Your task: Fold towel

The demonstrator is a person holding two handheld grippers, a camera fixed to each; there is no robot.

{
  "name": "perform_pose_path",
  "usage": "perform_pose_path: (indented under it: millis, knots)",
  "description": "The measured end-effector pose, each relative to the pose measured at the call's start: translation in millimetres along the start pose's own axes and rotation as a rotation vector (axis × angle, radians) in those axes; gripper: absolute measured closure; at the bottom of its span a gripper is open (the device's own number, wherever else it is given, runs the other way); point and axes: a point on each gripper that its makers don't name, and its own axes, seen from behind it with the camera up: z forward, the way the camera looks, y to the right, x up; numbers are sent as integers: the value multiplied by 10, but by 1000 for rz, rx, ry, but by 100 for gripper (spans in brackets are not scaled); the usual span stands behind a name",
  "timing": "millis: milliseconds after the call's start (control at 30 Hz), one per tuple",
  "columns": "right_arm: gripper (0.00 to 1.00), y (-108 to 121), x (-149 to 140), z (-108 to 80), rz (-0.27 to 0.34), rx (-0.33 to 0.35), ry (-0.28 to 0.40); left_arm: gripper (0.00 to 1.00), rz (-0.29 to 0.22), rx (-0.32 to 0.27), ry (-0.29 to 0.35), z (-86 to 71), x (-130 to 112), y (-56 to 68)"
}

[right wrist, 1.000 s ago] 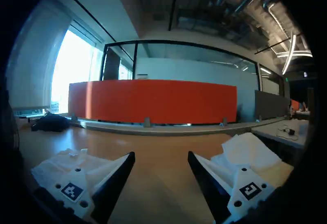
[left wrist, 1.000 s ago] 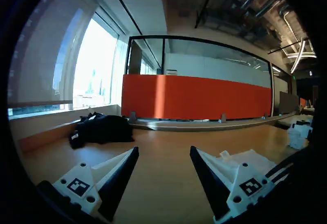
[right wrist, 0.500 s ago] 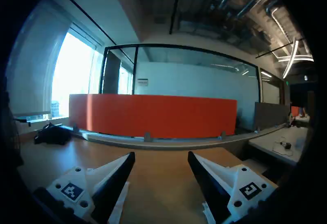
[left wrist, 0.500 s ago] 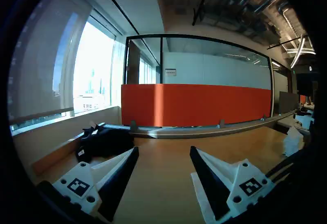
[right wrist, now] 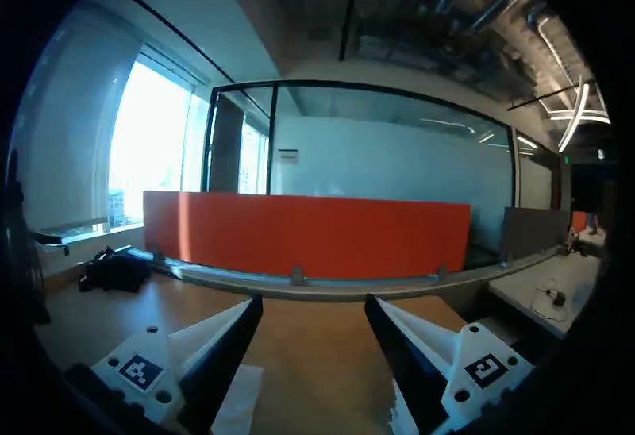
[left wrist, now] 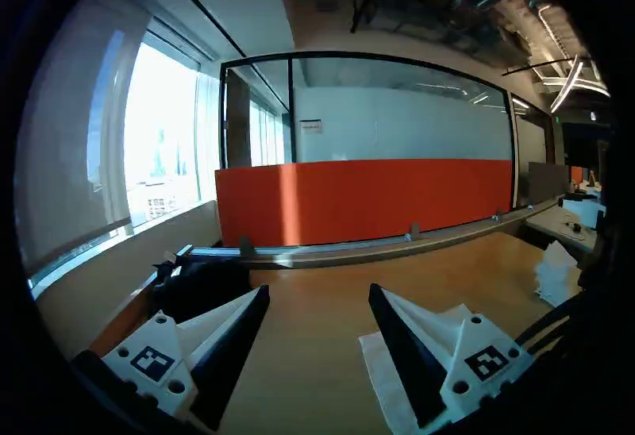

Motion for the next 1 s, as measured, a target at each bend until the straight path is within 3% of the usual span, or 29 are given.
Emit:
perform_pose_path:
  millis: [300, 567, 800, 1000]
  knots:
    - [0, -344, -96, -49, -98, 169, -122, 7, 78, -88, -104, 29, -124, 158]
    - [0, -671, -328, -168, -193, 335, -251, 7, 152, -188, -183, 7, -289, 386]
    - [0, -766, -533, -205, -228, 393, -314, 7, 181, -250, -223, -27, -452, 544]
    - [0, -856, -813, -239, -243, 416, -356, 7, 188, -278, -266, -59, -742, 645]
